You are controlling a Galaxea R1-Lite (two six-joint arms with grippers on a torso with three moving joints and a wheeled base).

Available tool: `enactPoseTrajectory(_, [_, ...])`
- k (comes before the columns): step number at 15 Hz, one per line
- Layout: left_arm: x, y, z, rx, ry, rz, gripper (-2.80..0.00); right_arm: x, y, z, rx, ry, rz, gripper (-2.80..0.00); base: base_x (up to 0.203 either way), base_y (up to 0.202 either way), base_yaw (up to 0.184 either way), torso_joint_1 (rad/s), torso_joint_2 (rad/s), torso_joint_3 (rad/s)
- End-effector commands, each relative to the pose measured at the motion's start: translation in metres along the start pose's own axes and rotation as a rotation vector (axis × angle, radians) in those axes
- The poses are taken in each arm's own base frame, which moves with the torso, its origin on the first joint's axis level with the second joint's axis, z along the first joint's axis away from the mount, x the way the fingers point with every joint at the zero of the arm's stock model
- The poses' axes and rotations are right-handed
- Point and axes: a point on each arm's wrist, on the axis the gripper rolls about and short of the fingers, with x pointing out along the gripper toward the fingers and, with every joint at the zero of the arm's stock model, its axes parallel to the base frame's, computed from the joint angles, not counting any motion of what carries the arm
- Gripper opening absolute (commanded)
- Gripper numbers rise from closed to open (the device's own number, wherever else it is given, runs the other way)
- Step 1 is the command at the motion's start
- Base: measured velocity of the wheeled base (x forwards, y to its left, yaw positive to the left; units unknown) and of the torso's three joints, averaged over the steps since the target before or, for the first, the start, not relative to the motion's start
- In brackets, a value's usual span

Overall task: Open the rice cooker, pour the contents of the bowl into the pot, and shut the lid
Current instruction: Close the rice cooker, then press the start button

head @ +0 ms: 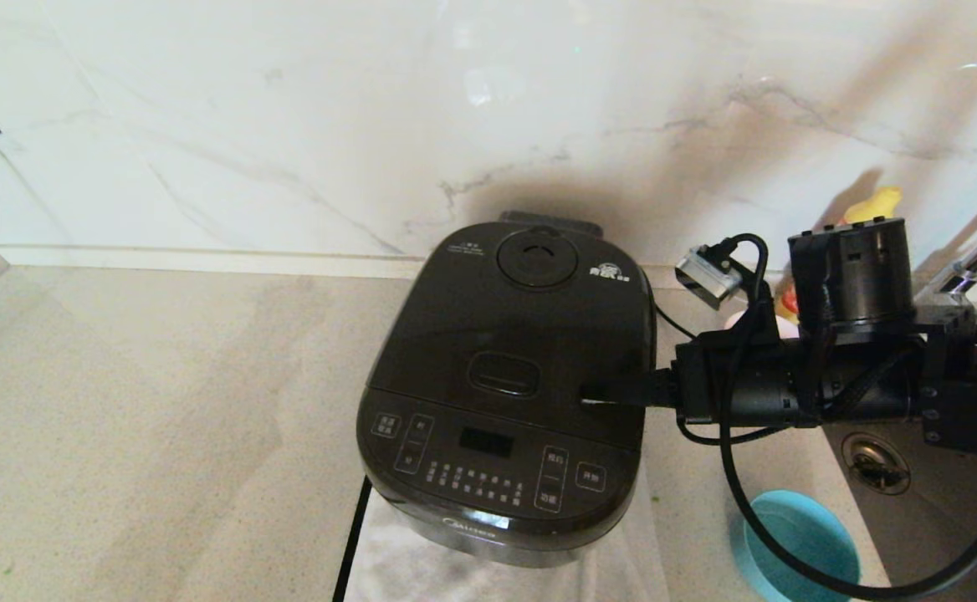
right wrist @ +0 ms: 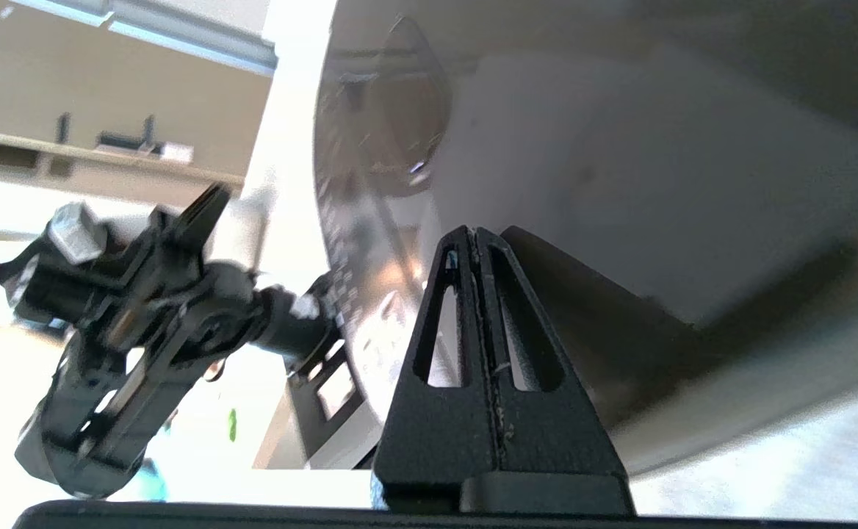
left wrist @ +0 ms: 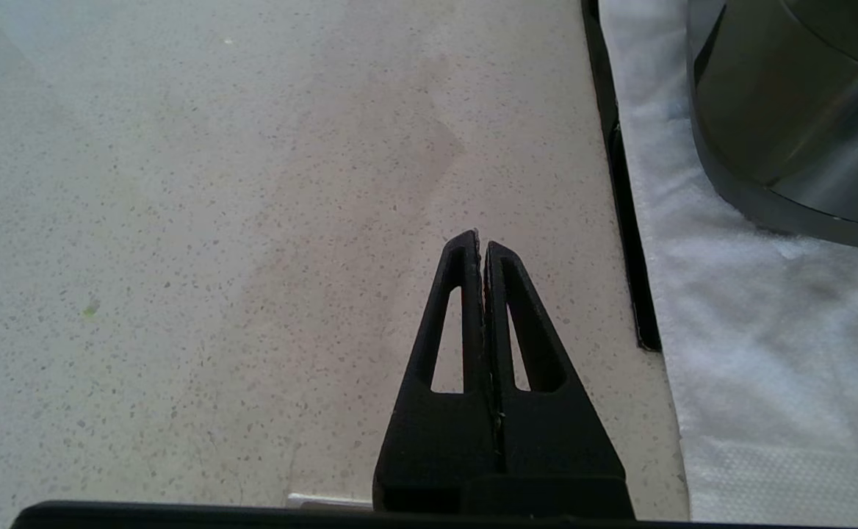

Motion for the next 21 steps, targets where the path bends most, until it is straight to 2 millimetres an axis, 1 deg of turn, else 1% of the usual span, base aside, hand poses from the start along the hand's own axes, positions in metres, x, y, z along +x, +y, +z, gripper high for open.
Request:
enactPoseTrajectory(1, [0.000,0.000,0.000,0.000,0.001,0.000,-2.80,-0.017,0.012,0.011,-0.050,-0.077,0.021,-2.80,0.000,0.000,0.000,0.000,0.00,0.000])
enactPoseTrajectory(4, [0.000,0.000,0.000,0.000,0.003,0.000,-2.80,-0.044,0.025,0.027,-0.114,-0.196,0.028,-2.80,0.000,0.000,0.000,0.000,0.00,0.000])
enactPoseTrajectory(7, [0.000,0.000,0.000,0.000,0.003,0.000,-2.80,-0.060,0.039,0.039,-0.165,-0.266,0.038,-2.80,0.000,0.000,0.000,0.000,0.00,0.000])
enactPoseTrajectory(9, [0.000,0.000,0.000,0.000,0.002,0.000,-2.80,-0.075,0.042,0.047,-0.183,-0.318,0.018,-2.80,0.000,0.000,0.000,0.000,0.00,0.000])
enactPoseTrajectory(11, [0.000,0.000,0.000,0.000,0.002,0.000,-2.80,-0.090,0.049,0.054,-0.193,-0.389,-0.046,-2.80,0.000,0.000,0.000,0.000,0.00,0.000])
enactPoseTrajectory(15, [0.000,0.000,0.000,0.000,0.003,0.000,-2.80,-0.113,0.073,0.068,-0.147,-0.443,-0.306,-2.80,0.000,0.000,0.000,0.000,0.00,0.000])
enactPoseTrajectory(16, [0.000,0.000,0.000,0.000,0.003,0.000,-2.80,-0.120,0.083,0.066,-0.134,-0.427,-0.372,-2.80,0.000,0.000,0.000,0.000,0.00,0.000])
enactPoseTrajectory(18, [0.000,0.000,0.000,0.000,0.001,0.000,-2.80,-0.132,0.107,0.054,-0.140,-0.388,-0.474,-2.80,0.000,0.000,0.000,0.000,0.00,0.000])
enactPoseTrajectory(19, [0.000,0.000,0.000,0.000,0.001,0.000,-2.80,-0.134,0.117,0.047,-0.150,-0.364,-0.509,-2.80,0.000,0.000,0.000,0.000,0.00,0.000])
enactPoseTrajectory(21, [0.000,0.000,0.000,0.000,0.003,0.000,-2.80,-0.136,0.131,0.030,-0.155,-0.282,-0.542,-2.80,0.000,0.000,0.000,0.000,0.00,0.000])
